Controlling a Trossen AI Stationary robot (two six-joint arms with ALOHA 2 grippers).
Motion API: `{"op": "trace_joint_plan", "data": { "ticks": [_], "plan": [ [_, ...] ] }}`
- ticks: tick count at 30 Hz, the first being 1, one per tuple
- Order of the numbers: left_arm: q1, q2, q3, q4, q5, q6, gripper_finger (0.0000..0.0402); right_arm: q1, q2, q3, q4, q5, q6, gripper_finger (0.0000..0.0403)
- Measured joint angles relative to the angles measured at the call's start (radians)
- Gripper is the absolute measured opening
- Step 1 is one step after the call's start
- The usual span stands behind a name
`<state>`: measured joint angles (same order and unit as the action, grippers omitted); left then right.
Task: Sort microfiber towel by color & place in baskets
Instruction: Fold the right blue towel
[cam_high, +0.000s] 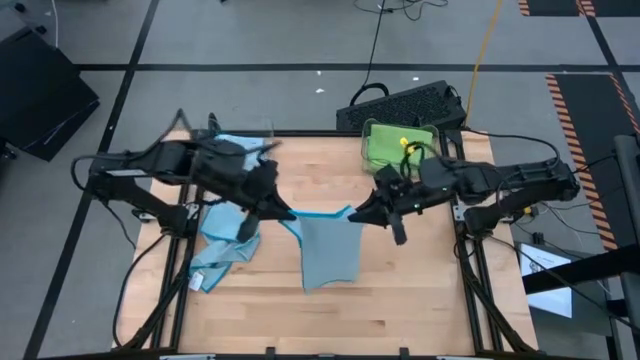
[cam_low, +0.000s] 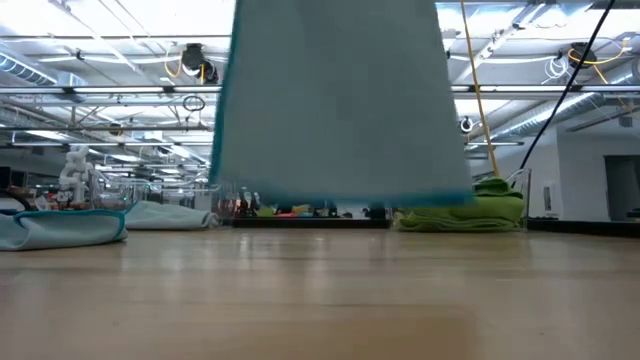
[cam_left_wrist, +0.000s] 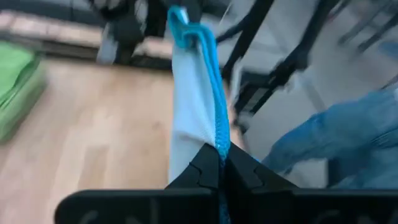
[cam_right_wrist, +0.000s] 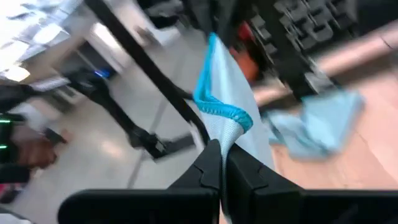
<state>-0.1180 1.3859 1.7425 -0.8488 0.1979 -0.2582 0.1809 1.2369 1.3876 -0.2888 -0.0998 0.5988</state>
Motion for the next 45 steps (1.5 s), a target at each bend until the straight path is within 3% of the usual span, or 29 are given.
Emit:
{"op": "trace_joint_plan", "data": {
  "ticks": [4, 9, 16, 23, 27, 33, 37, 45],
  "plan": [
    [0.014, 0.019, -0.065, -0.034, 0.017, 0.031, 0.0005, -0.014, 0.000, -0.022, -0.096, -0.020, 0.038, 0.0000],
    [0.001, 0.027, -0.079, 0.010, 0.107, 0.010, 0.0008, 0.004, -0.004, -0.037, -0.072, -0.152, 0.071, 0.0000],
    [0.041, 0.025, -0.079, 0.034, 0.047, 0.091, 0.0007, -0.038, -0.004, -0.067, -0.048, -0.193, 0.051, 0.0000],
    [0.067, 0.023, -0.048, 0.160, 0.292, 0.014, 0.0006, -0.056, -0.050, -0.067, 0.068, -0.318, 0.162, 0.0000],
    [0.065, 0.028, -0.048, 0.173, 0.323, -0.002, 0.0004, -0.056, -0.064, -0.067, 0.062, -0.332, 0.180, 0.0000],
    [0.077, 0.077, -0.046, 0.140, 0.349, 0.091, 0.0006, -0.069, -0.052, -0.067, 0.012, -0.365, 0.107, 0.0000],
    [0.109, 0.110, -0.047, 0.106, 0.330, 0.138, 0.0005, -0.103, -0.052, -0.110, -0.063, -0.364, 0.049, 0.0000],
    [0.203, 0.210, -0.050, -0.061, 0.098, 0.335, 0.0006, -0.218, -0.064, -0.338, -0.030, -0.273, 0.017, 0.0000]
  ]
}}
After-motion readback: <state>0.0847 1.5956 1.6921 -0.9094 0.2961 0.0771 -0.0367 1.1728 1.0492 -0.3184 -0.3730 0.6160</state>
